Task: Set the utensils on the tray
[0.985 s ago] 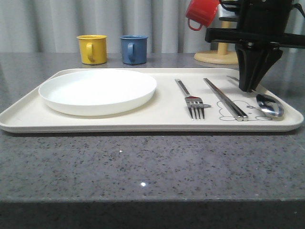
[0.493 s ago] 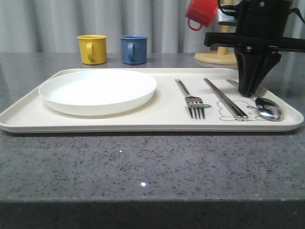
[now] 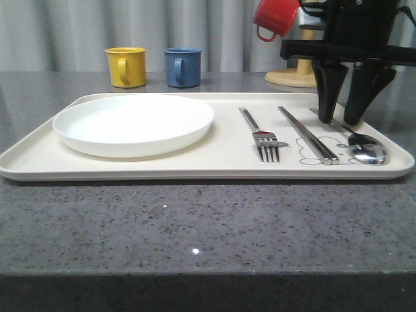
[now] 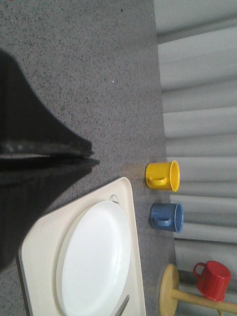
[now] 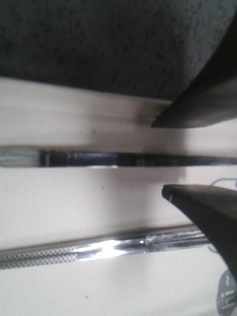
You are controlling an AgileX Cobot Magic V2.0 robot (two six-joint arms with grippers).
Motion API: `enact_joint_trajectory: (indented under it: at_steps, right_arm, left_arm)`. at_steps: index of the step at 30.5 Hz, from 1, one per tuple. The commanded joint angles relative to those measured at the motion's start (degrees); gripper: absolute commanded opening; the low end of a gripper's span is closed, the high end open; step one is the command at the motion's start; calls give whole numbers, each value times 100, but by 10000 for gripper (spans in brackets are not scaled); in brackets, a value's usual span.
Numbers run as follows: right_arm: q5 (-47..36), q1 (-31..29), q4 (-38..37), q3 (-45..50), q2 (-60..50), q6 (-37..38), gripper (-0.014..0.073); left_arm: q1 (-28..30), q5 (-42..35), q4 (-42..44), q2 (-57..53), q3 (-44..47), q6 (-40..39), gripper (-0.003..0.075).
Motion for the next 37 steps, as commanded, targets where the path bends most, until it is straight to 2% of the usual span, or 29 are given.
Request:
enact_joint_trajectory:
  at_steps: [1,10,12,19,20,24,29,37]
  right_arm:
    - [121,-18,-246,-264,-711,-10,363]
    - [169,-18,-529,-304,-1823,-351,348]
    - [212,-18,-529,-304,-2147,-470,309]
    - [135,-18,-584,-36,-3017,-572,76]
    - [68,-18,-604,110,-3198,-615,26]
    - [-344,-18,-778,867,-3941,-830,-67]
    - [-1128,-18,-978,2045,-4937,-876,-67]
    - [-3057,-18,-1384,4443,-6880,-876,-67]
  left_arm:
    - [22,-477,-74,63,-156,-58,-18]
    - [22,-477,-74,63,-156,-58,-18]
    - [22,-477,-74,63,-156,-58,-18]
    - [22,-477,-74,63,-156,-58,-18]
    - [22,-477,-74,63,-156,-58,-18]
    - [22,-477,-74,63,-156,-58,-18]
    - [22,-477,-74,63,-156,-58,-18]
    - [22,-477,-74,63,-156,-58,-18]
